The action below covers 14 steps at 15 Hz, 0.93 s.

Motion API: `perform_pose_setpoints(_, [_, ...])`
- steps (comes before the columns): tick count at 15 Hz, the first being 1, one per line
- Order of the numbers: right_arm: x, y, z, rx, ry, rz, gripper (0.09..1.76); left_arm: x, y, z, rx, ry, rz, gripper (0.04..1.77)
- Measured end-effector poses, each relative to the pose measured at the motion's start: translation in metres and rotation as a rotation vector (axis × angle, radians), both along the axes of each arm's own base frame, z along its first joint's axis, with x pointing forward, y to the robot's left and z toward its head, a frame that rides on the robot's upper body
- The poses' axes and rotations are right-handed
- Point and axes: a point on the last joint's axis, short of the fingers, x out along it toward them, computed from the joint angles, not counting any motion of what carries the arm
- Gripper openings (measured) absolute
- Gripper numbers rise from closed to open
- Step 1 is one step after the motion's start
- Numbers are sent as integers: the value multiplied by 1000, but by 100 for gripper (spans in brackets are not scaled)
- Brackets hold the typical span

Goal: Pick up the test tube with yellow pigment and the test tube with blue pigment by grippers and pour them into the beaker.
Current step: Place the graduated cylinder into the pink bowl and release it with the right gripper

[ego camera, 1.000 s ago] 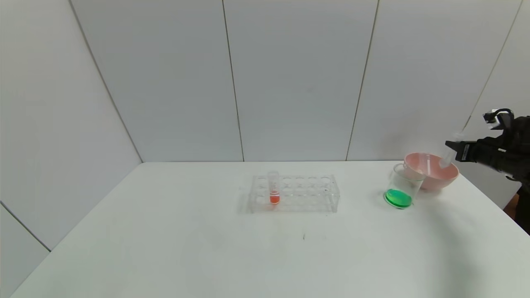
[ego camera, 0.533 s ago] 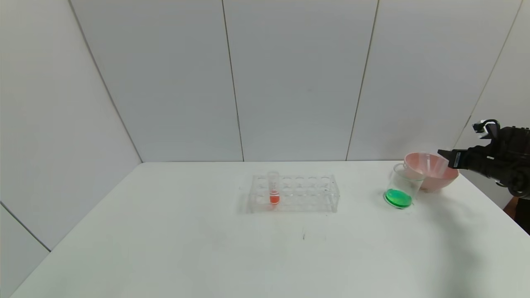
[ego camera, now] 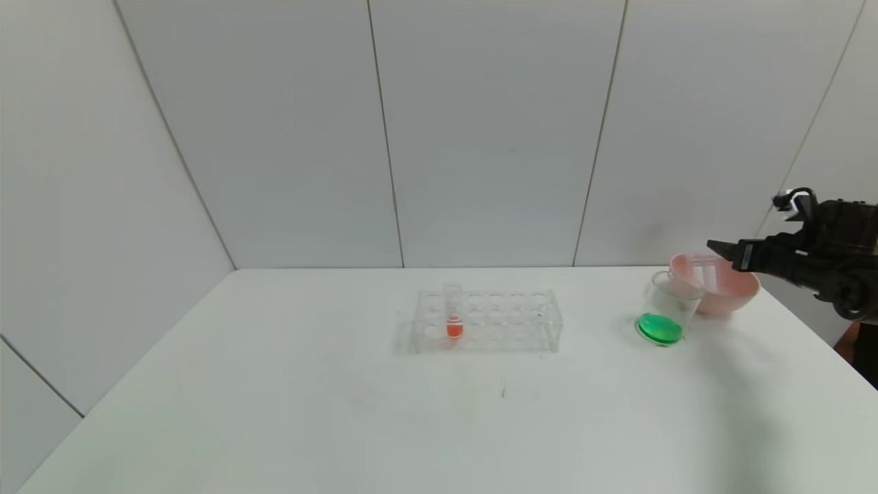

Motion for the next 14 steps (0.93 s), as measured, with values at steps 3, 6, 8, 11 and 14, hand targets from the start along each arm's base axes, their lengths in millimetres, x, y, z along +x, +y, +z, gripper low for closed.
perform_pose_setpoints(3, [8,49,12,-14,-19,3,147,0,0,0,0,0,0,176])
perform_pose_setpoints(6, [6,114,29,26,-50,10,154,0,0,0,0,0,0,176])
perform_pose_setpoints(8, [-9,147,45,38,-73,36,158,0,0,0,0,0,0,176])
perform_pose_setpoints(11, [-51,171,69,42,-114,82,162,0,0,0,0,0,0,176])
perform_pose_setpoints(14, [-112,171,97,42,-204,92,165,0,0,0,0,0,0,176])
